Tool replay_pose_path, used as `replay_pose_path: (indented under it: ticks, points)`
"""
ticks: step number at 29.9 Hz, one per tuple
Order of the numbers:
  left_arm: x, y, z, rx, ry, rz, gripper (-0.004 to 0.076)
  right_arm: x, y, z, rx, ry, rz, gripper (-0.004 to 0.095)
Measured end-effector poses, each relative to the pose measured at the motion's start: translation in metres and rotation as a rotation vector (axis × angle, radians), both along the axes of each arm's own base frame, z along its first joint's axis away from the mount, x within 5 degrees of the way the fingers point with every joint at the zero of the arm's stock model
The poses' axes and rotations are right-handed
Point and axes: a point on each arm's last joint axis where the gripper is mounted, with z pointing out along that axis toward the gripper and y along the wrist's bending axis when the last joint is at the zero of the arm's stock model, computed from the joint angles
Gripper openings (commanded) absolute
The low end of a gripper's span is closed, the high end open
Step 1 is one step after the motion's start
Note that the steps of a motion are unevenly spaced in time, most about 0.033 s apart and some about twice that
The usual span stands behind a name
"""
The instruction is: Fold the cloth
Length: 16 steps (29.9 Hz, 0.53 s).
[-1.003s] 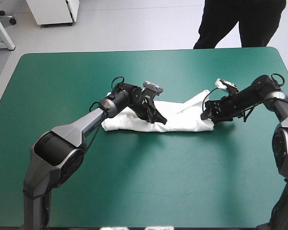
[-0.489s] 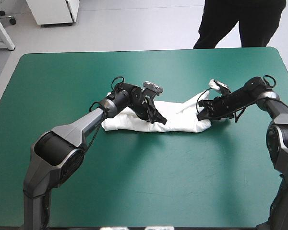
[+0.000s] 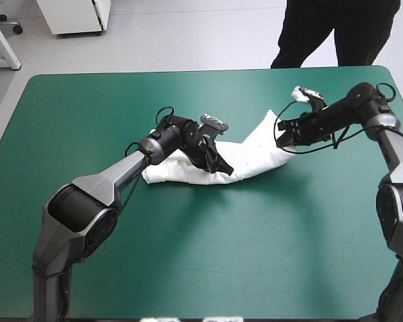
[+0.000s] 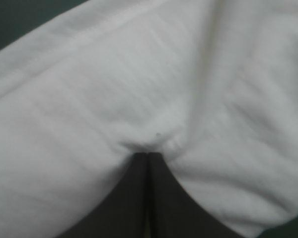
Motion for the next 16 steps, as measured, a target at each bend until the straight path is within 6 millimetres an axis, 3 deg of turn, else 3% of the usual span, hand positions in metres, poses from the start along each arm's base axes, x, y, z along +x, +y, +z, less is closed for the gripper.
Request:
replay_pose_path:
  ticks: [3,6,16]
  points:
    - [0.0,0.0,0.0,0.001,0.004,0.0,-0.0009,-0.006,0.001,0.029,0.006,-0.067,0.0,-0.0017]
    - [0.0,0.0,0.0,0.0,0.004,0.0,-0.0009,-0.012,0.001,0.045,0.012,-0.098,0.005,-0.0017]
    - [0.001,0.0,0.003,0.008,-0.004,-0.001,-0.0009,-0.014,0.002,0.048,0.013,-0.099,0.009,-0.0017]
